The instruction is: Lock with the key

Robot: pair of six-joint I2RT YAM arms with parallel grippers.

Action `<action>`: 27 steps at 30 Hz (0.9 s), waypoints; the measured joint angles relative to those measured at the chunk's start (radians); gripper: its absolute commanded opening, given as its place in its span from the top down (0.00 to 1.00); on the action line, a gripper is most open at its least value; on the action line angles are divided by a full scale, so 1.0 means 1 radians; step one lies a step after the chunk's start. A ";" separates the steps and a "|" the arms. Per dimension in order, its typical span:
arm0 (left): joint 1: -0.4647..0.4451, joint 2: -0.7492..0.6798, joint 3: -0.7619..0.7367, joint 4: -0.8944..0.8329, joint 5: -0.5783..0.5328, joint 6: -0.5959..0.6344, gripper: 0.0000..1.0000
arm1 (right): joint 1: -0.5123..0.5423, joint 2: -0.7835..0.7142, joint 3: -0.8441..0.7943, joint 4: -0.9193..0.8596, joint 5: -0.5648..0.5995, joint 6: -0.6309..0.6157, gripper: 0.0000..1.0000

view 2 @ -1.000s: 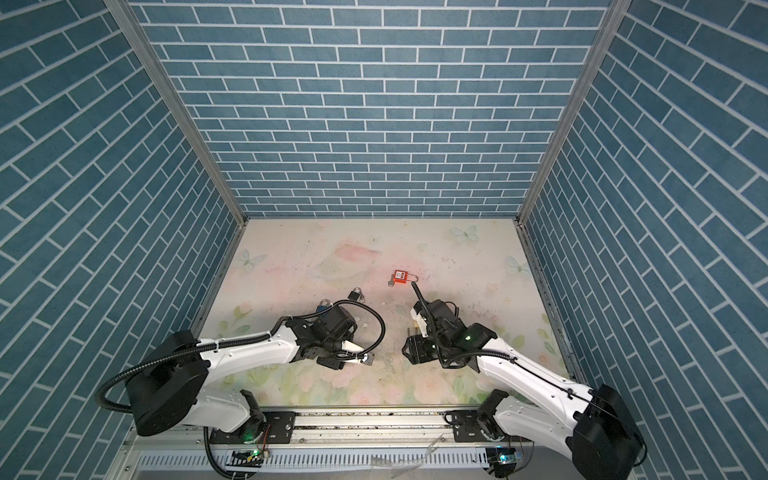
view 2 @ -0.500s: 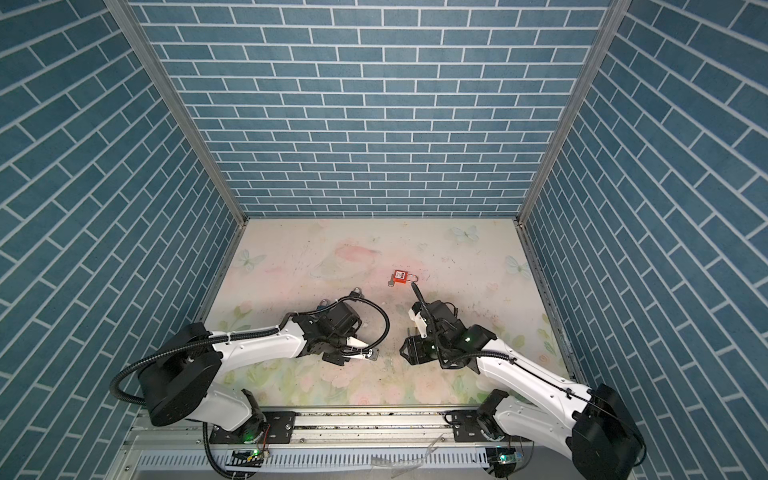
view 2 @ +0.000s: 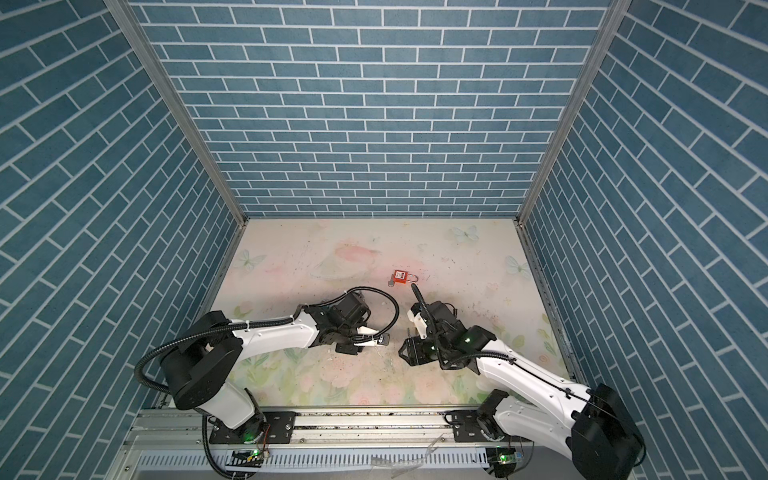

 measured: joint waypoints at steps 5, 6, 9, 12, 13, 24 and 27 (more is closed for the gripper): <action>0.019 -0.045 0.000 0.002 0.017 -0.060 0.47 | 0.000 -0.006 0.000 0.000 -0.001 0.000 0.41; 0.021 -0.077 0.000 0.000 0.020 -0.069 0.46 | 0.000 -0.006 0.000 0.001 -0.001 0.000 0.41; 0.023 -0.196 0.003 -0.018 0.032 -0.081 0.41 | 0.000 -0.006 0.000 0.004 -0.002 0.001 0.41; 0.023 -0.292 0.005 -0.061 0.035 -0.066 0.39 | 0.000 -0.003 -0.001 0.012 -0.005 0.001 0.41; 0.023 -0.309 0.005 -0.080 0.034 -0.060 0.39 | 0.000 0.001 -0.001 0.016 -0.007 0.000 0.41; 0.072 -0.270 -0.046 -0.224 0.019 -0.035 0.40 | 0.000 0.039 -0.001 0.049 -0.035 -0.001 0.42; 0.074 -0.209 -0.045 -0.225 0.020 -0.034 0.40 | 0.000 0.043 -0.001 0.050 -0.041 -0.001 0.42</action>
